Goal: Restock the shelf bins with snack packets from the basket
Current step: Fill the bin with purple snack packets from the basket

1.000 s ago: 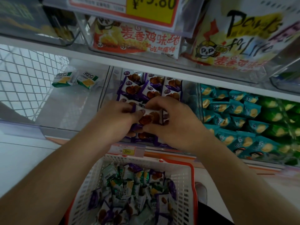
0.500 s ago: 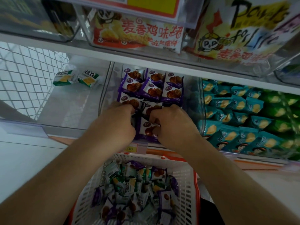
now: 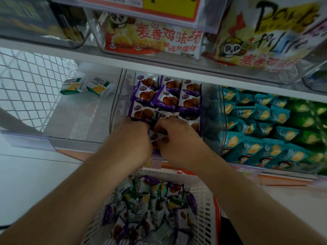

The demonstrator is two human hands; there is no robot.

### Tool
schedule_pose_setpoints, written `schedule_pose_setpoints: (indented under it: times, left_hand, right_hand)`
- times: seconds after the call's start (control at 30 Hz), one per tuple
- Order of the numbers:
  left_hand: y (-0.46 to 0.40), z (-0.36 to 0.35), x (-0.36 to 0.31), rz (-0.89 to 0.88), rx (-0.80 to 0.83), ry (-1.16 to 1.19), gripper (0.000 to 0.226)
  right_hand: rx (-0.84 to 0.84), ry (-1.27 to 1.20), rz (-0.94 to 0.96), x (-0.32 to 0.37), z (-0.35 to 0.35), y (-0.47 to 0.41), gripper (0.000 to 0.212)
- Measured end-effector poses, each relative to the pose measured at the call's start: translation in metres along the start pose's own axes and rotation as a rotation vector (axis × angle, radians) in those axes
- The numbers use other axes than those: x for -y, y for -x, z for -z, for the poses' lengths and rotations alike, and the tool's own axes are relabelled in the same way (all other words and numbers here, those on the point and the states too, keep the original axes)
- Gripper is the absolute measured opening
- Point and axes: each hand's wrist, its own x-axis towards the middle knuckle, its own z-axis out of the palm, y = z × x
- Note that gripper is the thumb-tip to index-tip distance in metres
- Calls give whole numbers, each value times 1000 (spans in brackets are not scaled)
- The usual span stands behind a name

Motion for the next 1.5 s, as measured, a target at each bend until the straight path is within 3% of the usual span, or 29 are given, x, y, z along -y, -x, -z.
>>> schedule_pose_setpoints:
  times: [0.13, 0.3, 0.4, 0.63, 0.7, 0.8, 1.07, 1.2, 1.33, 1.5]
  left_hand:
    - [2, 4, 0, 16, -19, -3, 13]
    - [5, 11, 1, 19, -11, -1, 19]
    - [9, 21, 0, 69, -9, 24, 10]
    - [15, 28, -2, 47, 41, 90, 31]
    - [13, 28, 0, 36, 31, 96, 31]
    - [11, 27, 4, -4, -48, 119, 35]
    - [20, 17, -3, -89, -217, -40, 73]
    - [20, 21, -4, -113, -244, -23, 68]
    - [19, 24, -6, -63, -175, -58, 47]
    - [22, 24, -6, 0, -70, -130, 40]
  right_hand:
    - [-32, 6, 11, 2, -2, 0, 23]
    - [7, 46, 78, 13, -9, -3, 39]
    - [81, 15, -22, 25, -8, -3, 44]
    - [259, -114, -200, 37, 1, -8, 58]
    - [237, -169, -253, 37, 6, -8, 63]
    - [172, -341, -269, 29, 15, -7, 53]
    - [-24, -630, -249, 14, 26, -6, 58]
    - [-14, -653, -214, 12, 24, -7, 59]
    - [-2, -649, -160, 11, 19, -13, 63]
    - [129, -415, -67, 19, 8, -16, 70]
